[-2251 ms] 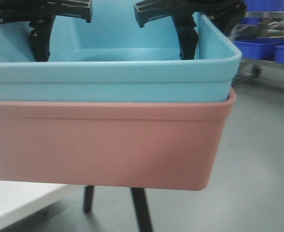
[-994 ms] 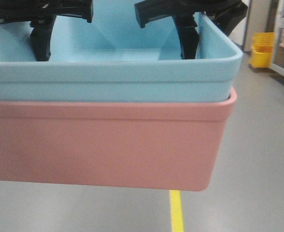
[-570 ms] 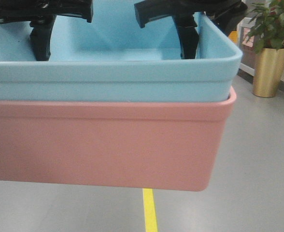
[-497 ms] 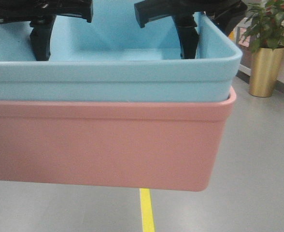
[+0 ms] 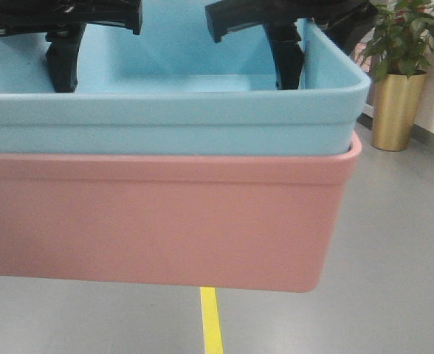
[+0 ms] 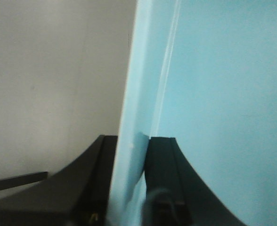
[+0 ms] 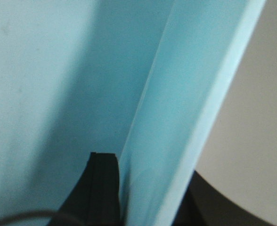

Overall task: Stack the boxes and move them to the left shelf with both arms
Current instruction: 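Hold the stack with both grippers while driving along the yellow floor line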

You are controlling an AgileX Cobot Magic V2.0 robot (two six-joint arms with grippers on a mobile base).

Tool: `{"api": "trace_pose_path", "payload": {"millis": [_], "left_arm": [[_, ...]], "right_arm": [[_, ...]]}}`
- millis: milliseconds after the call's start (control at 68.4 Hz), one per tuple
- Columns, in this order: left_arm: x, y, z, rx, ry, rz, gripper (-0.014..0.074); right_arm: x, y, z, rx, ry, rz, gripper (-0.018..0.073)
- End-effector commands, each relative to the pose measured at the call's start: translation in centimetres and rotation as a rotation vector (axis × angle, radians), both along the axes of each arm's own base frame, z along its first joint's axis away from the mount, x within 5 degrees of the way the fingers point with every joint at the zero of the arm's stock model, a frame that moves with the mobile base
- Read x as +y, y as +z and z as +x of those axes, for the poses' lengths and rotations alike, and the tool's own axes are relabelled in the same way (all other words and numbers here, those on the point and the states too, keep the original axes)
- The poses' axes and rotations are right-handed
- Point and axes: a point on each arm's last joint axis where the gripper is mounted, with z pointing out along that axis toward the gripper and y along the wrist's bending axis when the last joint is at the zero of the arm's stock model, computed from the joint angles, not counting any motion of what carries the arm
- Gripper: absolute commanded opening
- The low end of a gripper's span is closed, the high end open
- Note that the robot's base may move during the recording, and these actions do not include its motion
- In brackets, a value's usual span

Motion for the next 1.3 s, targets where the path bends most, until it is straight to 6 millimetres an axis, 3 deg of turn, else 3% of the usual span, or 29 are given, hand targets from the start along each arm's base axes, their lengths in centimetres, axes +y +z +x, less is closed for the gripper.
{"api": "trace_pose_path", "payload": {"millis": [0,1286], "left_arm": [[-2.46,3.61,-0.66,-0.144,-0.096,-0.255,-0.0003],[-2.52,3.48,-0.60,-0.141,-0.096,-0.252,-0.0003]], "right_arm": [[2.22,3.60,-0.46,-0.148,0.085,0.275,0.0056],[2.22,3.60,-0.46,-0.148,0.085,0.275,0.0056]]}}
